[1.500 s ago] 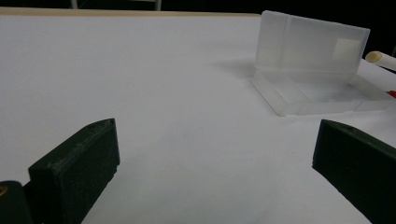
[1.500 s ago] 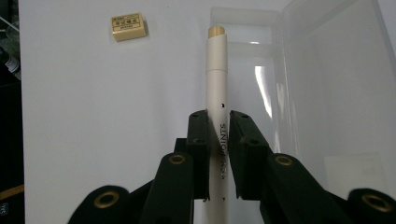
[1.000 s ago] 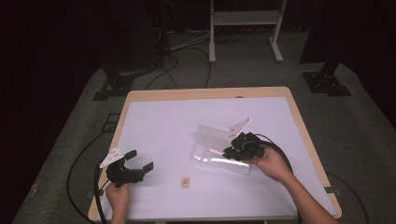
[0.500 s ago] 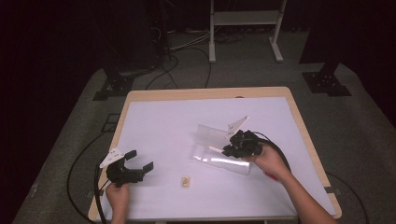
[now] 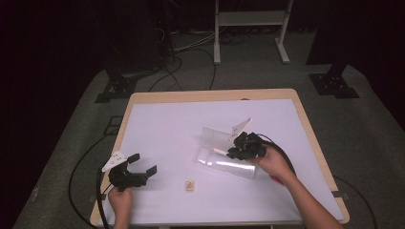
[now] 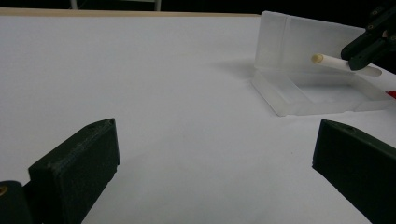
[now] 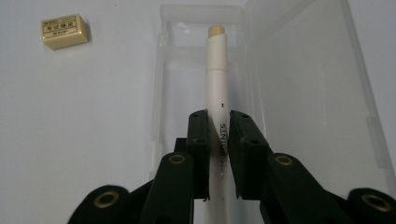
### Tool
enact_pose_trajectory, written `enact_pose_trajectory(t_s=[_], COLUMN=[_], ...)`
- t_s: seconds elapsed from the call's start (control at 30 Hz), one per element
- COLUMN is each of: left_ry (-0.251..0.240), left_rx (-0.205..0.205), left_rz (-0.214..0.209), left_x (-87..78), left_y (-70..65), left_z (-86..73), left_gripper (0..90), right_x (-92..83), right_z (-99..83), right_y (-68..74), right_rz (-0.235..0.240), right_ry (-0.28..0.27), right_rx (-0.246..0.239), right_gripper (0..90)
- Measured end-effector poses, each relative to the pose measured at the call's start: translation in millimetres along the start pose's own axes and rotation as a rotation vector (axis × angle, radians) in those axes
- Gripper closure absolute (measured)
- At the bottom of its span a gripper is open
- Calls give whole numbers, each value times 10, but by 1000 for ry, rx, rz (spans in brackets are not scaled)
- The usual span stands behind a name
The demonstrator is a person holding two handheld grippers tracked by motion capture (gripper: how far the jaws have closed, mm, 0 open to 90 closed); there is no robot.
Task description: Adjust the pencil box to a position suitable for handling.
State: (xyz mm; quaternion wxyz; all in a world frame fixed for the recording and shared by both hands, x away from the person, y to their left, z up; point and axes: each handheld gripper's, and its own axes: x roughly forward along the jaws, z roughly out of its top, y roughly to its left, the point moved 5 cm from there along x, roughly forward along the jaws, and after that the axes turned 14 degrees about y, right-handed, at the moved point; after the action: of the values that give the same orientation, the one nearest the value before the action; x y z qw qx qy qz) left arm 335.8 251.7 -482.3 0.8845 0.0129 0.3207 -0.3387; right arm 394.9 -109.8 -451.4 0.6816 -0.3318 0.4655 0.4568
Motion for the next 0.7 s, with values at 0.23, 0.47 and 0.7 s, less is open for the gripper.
enact_pose_trajectory(t_s=[0.23, 0.47, 0.7], left_ry=[0, 0, -1], left_rx=[0, 0, 1], left_rz=[-1, -1, -1], left_x=[-1, -2, 0], left_y=[0, 0, 0], left_z=[0, 0, 0], left_gripper=[0, 0, 0], right_x=[74, 159, 228], right_z=[7, 13, 16], right_y=[-26, -27, -23], right_rz=[3, 12, 16], right_ry=[16, 31, 51], right_rx=[-3, -2, 0], right_gripper=[780, 780, 780])
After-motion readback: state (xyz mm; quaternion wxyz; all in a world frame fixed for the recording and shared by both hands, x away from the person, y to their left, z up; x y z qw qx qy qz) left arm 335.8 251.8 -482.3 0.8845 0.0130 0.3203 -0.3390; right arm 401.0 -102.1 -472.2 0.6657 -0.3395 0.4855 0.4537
